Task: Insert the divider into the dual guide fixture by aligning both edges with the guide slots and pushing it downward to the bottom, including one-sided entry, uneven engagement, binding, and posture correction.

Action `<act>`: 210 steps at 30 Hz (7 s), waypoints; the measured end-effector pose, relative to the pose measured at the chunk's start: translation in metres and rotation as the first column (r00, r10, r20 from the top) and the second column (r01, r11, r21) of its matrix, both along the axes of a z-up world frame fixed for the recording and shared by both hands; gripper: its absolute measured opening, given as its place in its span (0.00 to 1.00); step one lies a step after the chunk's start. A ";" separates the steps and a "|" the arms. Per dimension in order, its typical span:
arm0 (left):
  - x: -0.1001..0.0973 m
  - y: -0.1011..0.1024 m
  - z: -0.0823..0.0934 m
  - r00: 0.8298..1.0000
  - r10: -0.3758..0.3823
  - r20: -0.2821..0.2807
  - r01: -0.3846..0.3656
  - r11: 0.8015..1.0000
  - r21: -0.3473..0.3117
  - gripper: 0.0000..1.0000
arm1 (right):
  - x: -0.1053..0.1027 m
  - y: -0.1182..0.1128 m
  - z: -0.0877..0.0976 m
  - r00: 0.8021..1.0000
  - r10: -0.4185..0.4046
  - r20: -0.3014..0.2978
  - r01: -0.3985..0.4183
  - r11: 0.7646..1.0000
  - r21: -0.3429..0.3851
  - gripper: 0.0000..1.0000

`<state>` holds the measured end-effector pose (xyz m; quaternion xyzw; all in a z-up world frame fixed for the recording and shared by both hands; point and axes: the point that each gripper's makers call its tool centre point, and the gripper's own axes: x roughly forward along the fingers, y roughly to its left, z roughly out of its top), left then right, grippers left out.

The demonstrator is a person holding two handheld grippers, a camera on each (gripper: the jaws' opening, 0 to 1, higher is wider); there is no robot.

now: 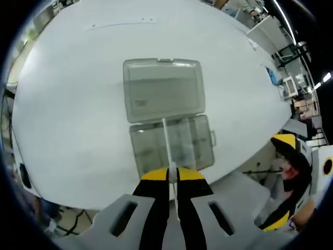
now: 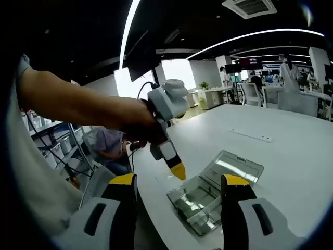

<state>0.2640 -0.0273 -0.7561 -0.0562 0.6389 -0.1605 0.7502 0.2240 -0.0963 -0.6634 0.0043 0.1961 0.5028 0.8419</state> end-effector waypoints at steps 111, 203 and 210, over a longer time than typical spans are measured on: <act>0.007 -0.005 -0.056 0.990 0.093 -0.101 -0.084 0.993 0.087 0.01 | -0.008 -0.018 -0.056 0.987 0.150 0.051 -0.134 0.962 -0.237 0.72; 0.007 -0.009 -0.075 0.996 -0.003 -0.085 0.021 0.978 0.209 0.01 | 0.001 -0.024 -0.058 0.989 0.140 0.049 -0.126 0.966 -0.227 0.72; 0.007 -0.009 -0.077 0.996 -0.026 -0.085 0.044 0.975 0.218 0.01 | 0.001 -0.025 -0.058 0.989 0.139 0.048 -0.124 0.965 -0.230 0.72</act>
